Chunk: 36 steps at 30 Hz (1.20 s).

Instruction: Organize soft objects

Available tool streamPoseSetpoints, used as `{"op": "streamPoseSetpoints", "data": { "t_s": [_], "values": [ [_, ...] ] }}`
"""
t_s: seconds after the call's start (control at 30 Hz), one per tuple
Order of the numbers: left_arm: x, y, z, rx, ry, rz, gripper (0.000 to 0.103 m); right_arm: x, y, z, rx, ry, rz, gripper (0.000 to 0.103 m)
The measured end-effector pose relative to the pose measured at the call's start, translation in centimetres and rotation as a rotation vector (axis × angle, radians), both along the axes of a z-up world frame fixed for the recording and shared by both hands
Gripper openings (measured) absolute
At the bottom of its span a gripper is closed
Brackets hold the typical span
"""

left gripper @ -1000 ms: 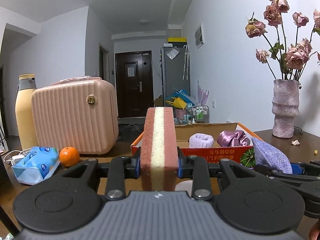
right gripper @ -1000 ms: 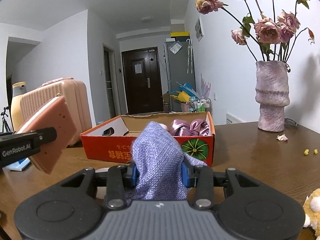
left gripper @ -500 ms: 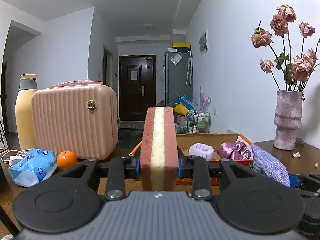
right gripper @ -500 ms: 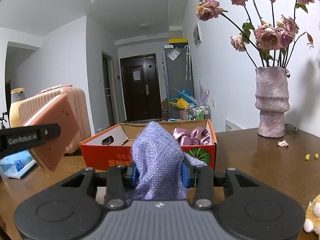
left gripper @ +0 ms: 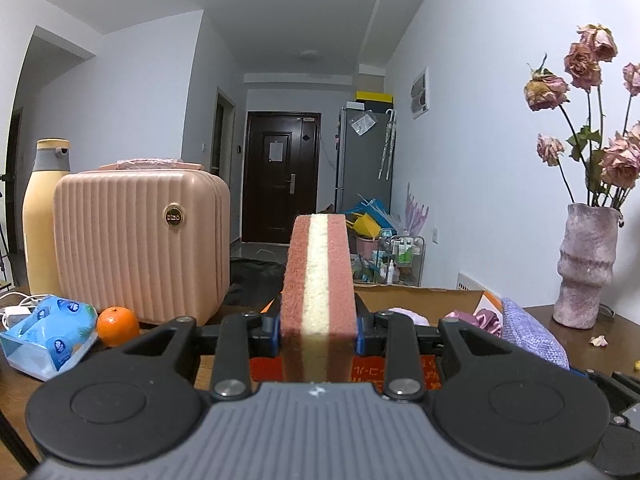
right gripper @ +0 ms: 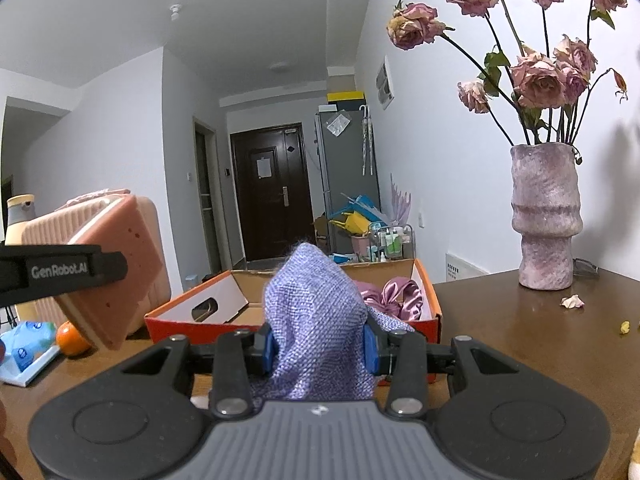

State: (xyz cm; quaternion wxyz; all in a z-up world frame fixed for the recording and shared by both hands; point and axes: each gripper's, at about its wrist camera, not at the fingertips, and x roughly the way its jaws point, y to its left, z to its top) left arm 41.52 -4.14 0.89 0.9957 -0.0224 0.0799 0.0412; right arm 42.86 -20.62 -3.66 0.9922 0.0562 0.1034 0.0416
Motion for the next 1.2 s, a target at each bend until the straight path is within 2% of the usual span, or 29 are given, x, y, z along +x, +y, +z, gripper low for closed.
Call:
{"op": "streamPoseSetpoints", "data": {
  "t_s": [0.53, 1.2],
  "values": [
    [4.6, -0.4, 0.1, -0.01, -0.012, 0.024, 0.031, 4.5, 0.6, 0.4, -0.001, -0.045, -0.018, 0.039],
    [11.7, -0.5, -0.8, -0.018, 0.006, 0.057, 0.031, 10.7, 1.2, 0.3, -0.02, -0.06, -0.042, 0.04]
  ]
}}
